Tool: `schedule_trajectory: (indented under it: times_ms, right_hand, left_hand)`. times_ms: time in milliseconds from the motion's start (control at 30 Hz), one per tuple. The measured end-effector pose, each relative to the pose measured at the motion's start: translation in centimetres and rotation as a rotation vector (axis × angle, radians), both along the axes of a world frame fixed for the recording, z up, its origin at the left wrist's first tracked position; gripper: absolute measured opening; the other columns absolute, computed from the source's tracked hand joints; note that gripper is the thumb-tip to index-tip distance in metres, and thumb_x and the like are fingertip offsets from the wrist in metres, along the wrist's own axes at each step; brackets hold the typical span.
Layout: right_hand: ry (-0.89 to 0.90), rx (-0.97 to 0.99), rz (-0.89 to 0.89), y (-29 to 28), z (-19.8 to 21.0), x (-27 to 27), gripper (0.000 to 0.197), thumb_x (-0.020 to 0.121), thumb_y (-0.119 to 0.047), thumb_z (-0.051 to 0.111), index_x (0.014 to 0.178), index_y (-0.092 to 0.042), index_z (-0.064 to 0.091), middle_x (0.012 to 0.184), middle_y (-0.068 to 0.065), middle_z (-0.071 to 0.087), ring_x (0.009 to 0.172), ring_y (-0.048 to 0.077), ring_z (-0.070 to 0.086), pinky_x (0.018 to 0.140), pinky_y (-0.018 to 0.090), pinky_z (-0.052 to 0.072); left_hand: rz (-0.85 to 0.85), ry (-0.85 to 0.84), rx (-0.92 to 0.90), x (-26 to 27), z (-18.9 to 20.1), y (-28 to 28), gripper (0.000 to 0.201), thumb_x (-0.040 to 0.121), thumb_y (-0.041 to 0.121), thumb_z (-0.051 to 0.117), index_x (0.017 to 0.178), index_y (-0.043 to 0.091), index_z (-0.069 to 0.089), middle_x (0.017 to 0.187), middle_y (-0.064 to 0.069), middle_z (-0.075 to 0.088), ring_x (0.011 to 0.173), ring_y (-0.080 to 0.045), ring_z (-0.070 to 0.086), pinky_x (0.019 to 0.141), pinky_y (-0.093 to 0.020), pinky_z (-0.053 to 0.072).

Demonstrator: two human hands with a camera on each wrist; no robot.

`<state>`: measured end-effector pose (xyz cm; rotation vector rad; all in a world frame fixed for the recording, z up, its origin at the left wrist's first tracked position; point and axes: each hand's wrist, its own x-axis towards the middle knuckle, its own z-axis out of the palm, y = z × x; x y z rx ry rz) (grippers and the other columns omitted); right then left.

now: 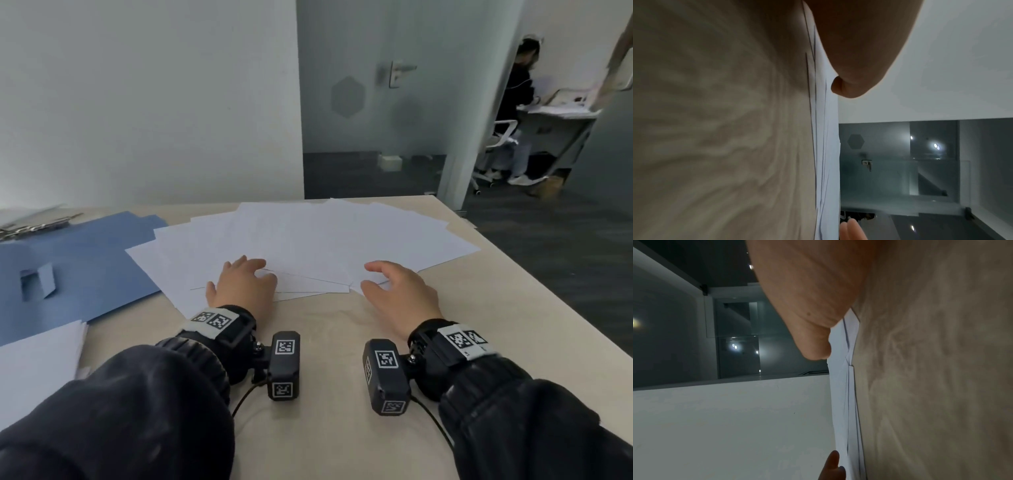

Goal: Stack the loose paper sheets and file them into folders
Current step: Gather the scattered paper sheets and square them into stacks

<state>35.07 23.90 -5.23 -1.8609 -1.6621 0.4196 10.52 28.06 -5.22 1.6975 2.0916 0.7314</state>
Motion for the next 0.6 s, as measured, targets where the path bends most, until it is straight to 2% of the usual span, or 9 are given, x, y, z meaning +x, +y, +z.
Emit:
schedule_trajectory:
  times_ms: [67,167,233,367,500,600]
  right_hand:
    - [-0.067,-0.036,0.029,1.4,-0.1,0.0,0.043,0.095,-0.047,0.046,0.138,-0.046,0.049,0.151,-0.023,0.042,0.14,0.005,0.038,0.116,0.038,0.027]
    - [-0.201,-0.185,0.072,2.5,-0.1,-0.2,0.053,0.096,-0.05,0.038,0.149,-0.049,0.034,0.163,-0.019,0.023,0.152,0.007,0.016,0.121,0.045,0.013]
    - [-0.253,-0.261,0.098,2.5,0.1,-0.3,0.054,0.095,-0.051,0.035,0.15,-0.049,0.032,0.165,-0.018,0.014,0.154,0.009,0.008,0.122,0.047,0.005]
    - [-0.229,-0.289,0.132,0.9,0.6,0.0,0.051,0.097,-0.048,0.037,0.148,-0.048,0.037,0.166,-0.017,0.012,0.154,0.01,0.004,0.124,0.045,-0.001]
    - [-0.229,-0.296,0.132,-3.0,0.8,0.5,0.05,0.097,-0.048,0.039,0.147,-0.049,0.039,0.166,-0.018,0.014,0.154,0.009,0.005,0.125,0.044,0.0]
    - [-0.241,-0.303,0.132,-6.7,0.9,0.9,0.048,0.099,-0.048,0.039,0.146,-0.05,0.039,0.165,-0.018,0.015,0.154,0.009,0.006,0.125,0.044,0.0]
  left_hand:
    - [-0.01,0.075,-0.068,-0.1,0.0,1.0,0.056,0.095,0.033,0.043,0.15,0.039,0.041,0.168,0.008,0.02,0.157,-0.016,0.005,0.125,-0.051,0.0]
    - [-0.067,0.241,-0.177,0.1,-0.2,1.5,0.06,0.091,0.04,0.04,0.151,0.041,0.035,0.164,0.009,0.024,0.155,-0.023,0.008,0.122,-0.056,0.005]
    - [-0.086,0.283,-0.202,0.0,-0.1,1.3,0.063,0.088,0.044,0.039,0.151,0.041,0.032,0.16,0.009,0.026,0.154,-0.025,0.01,0.121,-0.058,0.008]
    - [-0.113,0.299,-0.23,-0.1,-0.4,-0.9,0.068,0.084,0.049,0.038,0.151,0.041,0.028,0.157,0.008,0.027,0.152,-0.025,0.012,0.12,-0.057,0.01]
    - [-0.128,0.304,-0.248,-0.1,-0.8,-4.6,0.07,0.079,0.053,0.037,0.148,0.042,0.03,0.159,0.005,0.026,0.152,-0.027,0.013,0.118,-0.057,0.011]
    - [-0.145,0.301,-0.261,0.2,-0.7,-7.9,0.073,0.08,0.053,0.038,0.151,0.043,0.026,0.163,0.007,0.02,0.154,-0.025,0.008,0.12,-0.057,0.007]
